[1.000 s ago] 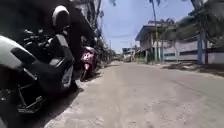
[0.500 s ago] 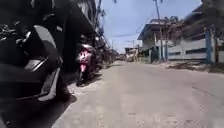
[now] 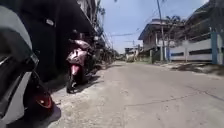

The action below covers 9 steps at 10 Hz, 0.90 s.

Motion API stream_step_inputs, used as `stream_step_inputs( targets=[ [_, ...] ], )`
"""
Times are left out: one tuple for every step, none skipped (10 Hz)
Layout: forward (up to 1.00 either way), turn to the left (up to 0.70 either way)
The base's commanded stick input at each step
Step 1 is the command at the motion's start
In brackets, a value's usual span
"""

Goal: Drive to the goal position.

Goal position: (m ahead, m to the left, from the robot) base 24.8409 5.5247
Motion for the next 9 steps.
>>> stream_step_inputs(
  targets=[
    [1.00,0.00],
    [1.00,0.00],
    [1.00,0.00],
    [1.00,0.00],
    [1.00,0.00],
    [1.00,0.00],
    [1.00,0.00],
    [1.00,0.00],
    [1.00,0.00]
  ],
)
